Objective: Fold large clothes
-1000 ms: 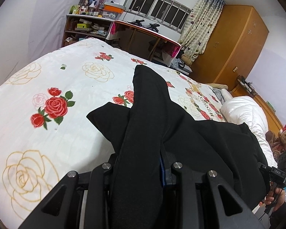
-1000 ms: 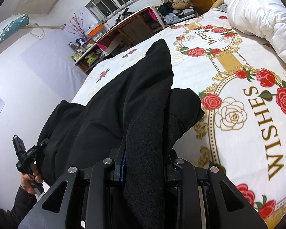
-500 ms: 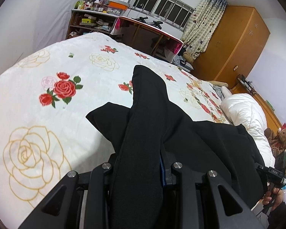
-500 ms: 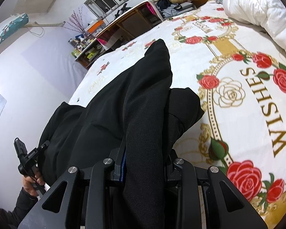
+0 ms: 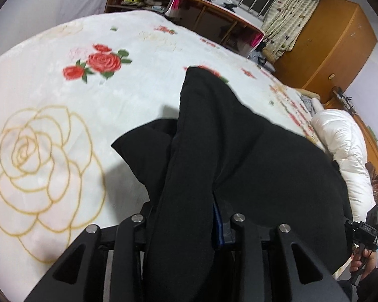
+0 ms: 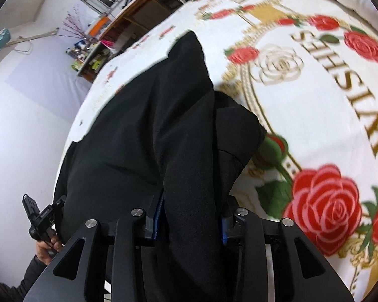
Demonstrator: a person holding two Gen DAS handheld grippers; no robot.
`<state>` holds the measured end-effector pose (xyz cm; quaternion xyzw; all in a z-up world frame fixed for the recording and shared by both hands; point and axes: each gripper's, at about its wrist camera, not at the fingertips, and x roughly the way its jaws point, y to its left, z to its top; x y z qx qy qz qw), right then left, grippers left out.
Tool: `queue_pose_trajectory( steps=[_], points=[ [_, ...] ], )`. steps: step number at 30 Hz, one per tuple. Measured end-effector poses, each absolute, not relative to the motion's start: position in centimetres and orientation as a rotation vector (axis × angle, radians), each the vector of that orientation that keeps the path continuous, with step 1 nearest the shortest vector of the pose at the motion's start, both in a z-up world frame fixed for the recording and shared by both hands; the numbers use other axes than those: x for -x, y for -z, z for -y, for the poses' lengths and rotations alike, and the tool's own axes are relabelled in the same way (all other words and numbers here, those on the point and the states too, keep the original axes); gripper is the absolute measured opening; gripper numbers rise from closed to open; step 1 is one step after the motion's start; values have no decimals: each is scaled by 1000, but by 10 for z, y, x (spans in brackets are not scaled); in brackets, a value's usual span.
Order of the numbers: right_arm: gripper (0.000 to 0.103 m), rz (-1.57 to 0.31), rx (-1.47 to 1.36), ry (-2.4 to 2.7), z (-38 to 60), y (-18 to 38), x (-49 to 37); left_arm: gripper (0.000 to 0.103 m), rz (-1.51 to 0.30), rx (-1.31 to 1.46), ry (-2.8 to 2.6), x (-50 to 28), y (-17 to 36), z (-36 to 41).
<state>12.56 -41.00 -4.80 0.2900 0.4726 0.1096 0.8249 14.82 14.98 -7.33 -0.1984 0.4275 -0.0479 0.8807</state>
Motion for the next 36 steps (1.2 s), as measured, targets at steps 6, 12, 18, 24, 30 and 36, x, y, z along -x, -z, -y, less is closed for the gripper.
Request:
queue_pose_trajectory(
  steps=[6,12,18,24,30,36],
  points=[
    [57,-1026,-629,-183,414,55,-123,45,-906,426,77,-149,81,-148],
    [60,-1018,-555,-109,419,30,-110,50,-909,441,79,-139,65,-155],
    [60,-874,-450,-37,420,-17,-96,49,-824,395,-1,-122,36,-162],
    [34,-869,-325,-87,370,-16,-122,49,-760,335,44,-136,16,-144],
    [17,-936,-306,-29,363,28,-144,49,-836,305,50,-173,54,-124],
    [15,-923,-304,-20,367,20,-145,49,-828,297,53,-181,53,-120]
  ],
)
